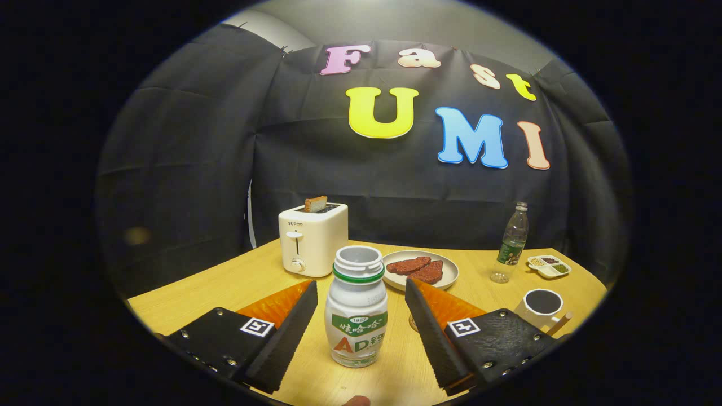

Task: Take the bottle from table, then pour the juice into the cup, finally place the bottle on the coaster

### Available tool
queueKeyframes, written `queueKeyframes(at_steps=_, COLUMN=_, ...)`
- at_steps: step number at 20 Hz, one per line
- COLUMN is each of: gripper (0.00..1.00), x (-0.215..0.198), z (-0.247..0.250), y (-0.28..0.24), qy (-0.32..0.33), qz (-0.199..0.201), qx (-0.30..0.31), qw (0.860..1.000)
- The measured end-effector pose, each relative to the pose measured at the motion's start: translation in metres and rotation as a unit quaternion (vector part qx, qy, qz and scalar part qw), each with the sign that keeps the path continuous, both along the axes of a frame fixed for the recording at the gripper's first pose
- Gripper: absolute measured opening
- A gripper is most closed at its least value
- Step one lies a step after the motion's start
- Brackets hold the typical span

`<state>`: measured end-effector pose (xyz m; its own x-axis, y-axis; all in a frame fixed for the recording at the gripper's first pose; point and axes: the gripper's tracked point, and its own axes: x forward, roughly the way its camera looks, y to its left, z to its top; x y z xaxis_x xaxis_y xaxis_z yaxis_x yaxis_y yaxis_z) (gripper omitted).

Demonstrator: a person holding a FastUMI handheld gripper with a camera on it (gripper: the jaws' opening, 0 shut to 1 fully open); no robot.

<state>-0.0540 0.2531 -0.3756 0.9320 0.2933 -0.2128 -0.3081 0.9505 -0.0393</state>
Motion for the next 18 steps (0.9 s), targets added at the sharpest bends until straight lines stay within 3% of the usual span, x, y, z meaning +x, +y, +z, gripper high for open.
queueKeyframes(at_steps=7, gripper=0.96, x=0.014, z=-0.028, y=0.007, qy=0.007, qz=0.003, qx=-0.031, qw=0.999)
queueKeyframes(at_steps=10, gripper=0.76, x=0.019, z=-0.037, y=0.007, qy=0.016, qz=0.000, qx=-0.023, qw=1.000)
queueKeyframes(at_steps=18, gripper=0.65, x=0.008, z=-0.018, y=-0.004, qy=0.045, qz=0.005, qx=-0.007, qw=0.999)
